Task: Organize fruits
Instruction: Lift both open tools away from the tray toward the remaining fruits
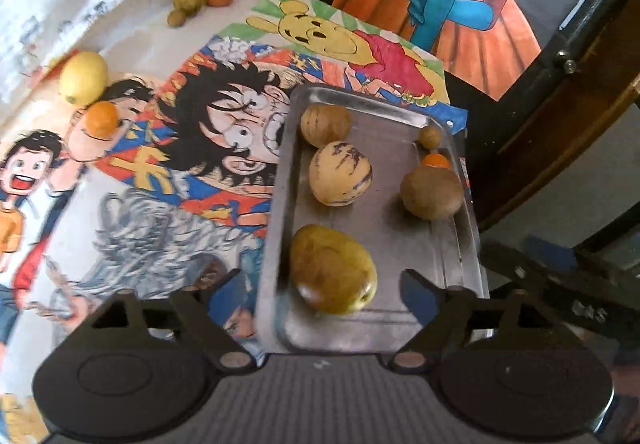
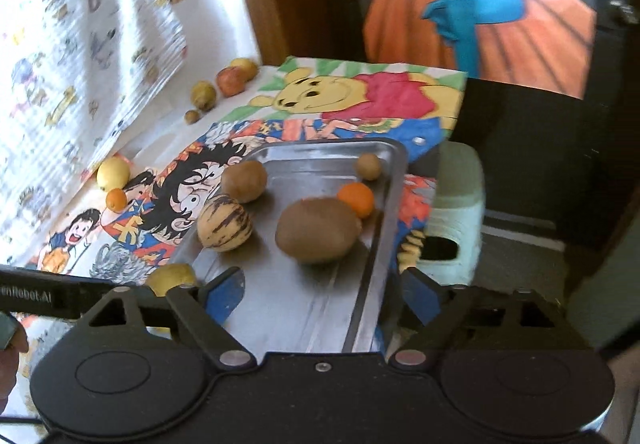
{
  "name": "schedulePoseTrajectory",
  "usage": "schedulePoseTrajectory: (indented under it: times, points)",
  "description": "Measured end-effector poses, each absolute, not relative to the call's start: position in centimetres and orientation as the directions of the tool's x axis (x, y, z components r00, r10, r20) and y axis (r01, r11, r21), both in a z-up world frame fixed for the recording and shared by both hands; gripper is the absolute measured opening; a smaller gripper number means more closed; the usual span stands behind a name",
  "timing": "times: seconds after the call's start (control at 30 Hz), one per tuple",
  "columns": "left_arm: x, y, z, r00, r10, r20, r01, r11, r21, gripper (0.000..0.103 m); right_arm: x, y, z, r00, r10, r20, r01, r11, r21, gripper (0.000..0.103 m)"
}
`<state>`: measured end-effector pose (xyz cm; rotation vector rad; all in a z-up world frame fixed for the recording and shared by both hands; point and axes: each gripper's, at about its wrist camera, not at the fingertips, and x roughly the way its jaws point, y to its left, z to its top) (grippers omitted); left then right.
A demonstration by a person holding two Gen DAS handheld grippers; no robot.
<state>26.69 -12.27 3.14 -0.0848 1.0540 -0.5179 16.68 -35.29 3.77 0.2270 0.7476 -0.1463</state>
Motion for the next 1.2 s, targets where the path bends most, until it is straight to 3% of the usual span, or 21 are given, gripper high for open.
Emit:
schedulePoseTrajectory:
  times: [0.07, 0.17, 0.33, 0.43, 0.8, 1.2]
  points:
    - [26.2, -10.9, 4.0, 0.380, -0.446, -0.810, 0.375, 0.875, -0.306, 0.102, 14.5, -33.9, 4.8, 0.718, -0.087, -0.690, 0.270, 0.949, 0.161, 0.093]
    - [25.4, -8.8, 5.3, 0.342, -0.417, -0.842, 0.399, 0.876, -0.271, 0.102, 11.5, -31.1, 6.3, 0.695, -0.128, -0.707, 0.350, 0.920, 0.178, 0.099]
    - [23.6, -6.4, 6.7, 0.280, -0.265, -0.923, 0.437, 0.891, -0.123, 0.102, 7.7, -26.0, 8.8, 0.625, -0.190, -0.757, 0.476, 0.861, 0.176, 0.102]
    - [22.8, -4.6, 7.5, 0.236, -0.237, -0.943, 0.435, 0.893, -0.116, 0.102, 6.4, -23.3, 10.1, 0.583, -0.185, -0.791, 0.513, 0.839, 0.182, 0.102]
    - [22.0, 0.5, 10.2, 0.212, -0.148, -0.966, 0.396, 0.917, -0.053, 0.102, 6.9, -15.9, 13.2, 0.516, -0.076, -0.853, 0.407, 0.898, 0.166, 0.102]
    - [22.4, 4.4, 7.8, 0.149, -0.022, -0.989, 0.114, 0.993, -0.005, 0.102, 11.4, -19.0, 12.9, 0.423, 0.025, -0.906, 0.264, 0.953, 0.149, 0.102]
